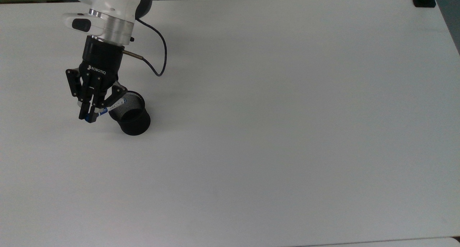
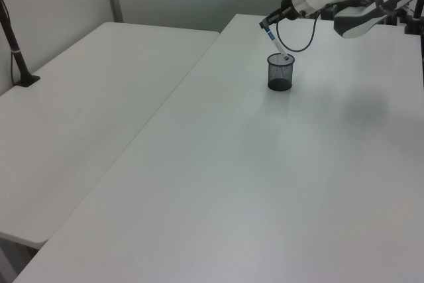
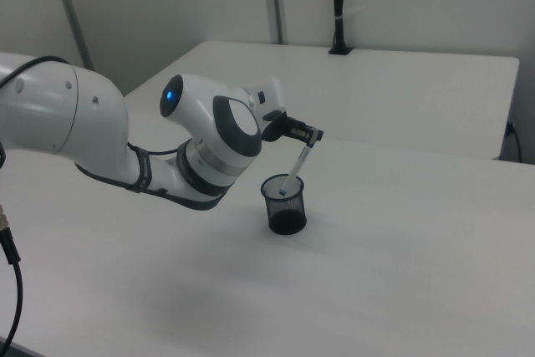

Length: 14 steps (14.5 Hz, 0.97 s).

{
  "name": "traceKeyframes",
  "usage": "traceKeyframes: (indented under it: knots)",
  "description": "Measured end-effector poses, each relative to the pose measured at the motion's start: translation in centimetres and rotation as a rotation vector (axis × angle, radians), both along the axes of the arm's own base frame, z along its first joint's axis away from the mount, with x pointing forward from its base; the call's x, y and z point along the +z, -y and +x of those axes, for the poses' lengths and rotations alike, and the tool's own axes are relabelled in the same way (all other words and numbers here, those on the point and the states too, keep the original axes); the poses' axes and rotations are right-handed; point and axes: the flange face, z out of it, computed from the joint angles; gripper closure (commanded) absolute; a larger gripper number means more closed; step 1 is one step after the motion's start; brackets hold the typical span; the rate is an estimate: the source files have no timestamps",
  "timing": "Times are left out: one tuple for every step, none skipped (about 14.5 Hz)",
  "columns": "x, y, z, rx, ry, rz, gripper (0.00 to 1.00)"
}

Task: Insert the marker
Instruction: 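Lower the marker into the cup and open the gripper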

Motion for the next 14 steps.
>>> traceKeyframes:
  knots:
    - [0.0, -0.2, 0.0, 0.0, 0.001, 0.004, 0.27]
    - [0.1, -0.4, 0.1, -0.002, 0.004, 0.01, 0.15]
    - [0.1, -0.4, 0.1, -0.006, 0.008, 0.016, 0.0]
    - [0.2, -0.4, 0.1, -0.014, 0.013, 0.027, 0.0]
    - [0.3, -0.4, 0.0, -0.028, 0.022, 0.047, 0.0]
    - [0.4, -0.4, 0.0, -0.036, 0.027, 0.058, 0.0]
    - [0.5, -0.5, 0.0, -0.043, 0.034, 0.069, 0.0]
    - [0.6, -0.6, 0.0, -0.05, 0.042, 0.083, 0.0]
    - [0.9, -0.7, 0.0, -0.063, 0.052, 0.103, 0.0]
    - [1.3, -0.8, 0.0, -0.08, 0.067, 0.127, 0.0]
    - [1.7, -0.8, -0.1, -0.099, 0.084, 0.154, 0.0]
    - [2.1, -1.1, -0.1, -0.113, 0.099, 0.183, 0.0]
    - [2.3, -1.6, -0.1, -0.125, 0.111, 0.214, 0.0]
    - [2.3, -2.6, 0.1, -0.14, 0.121, 0.256, 0.0]
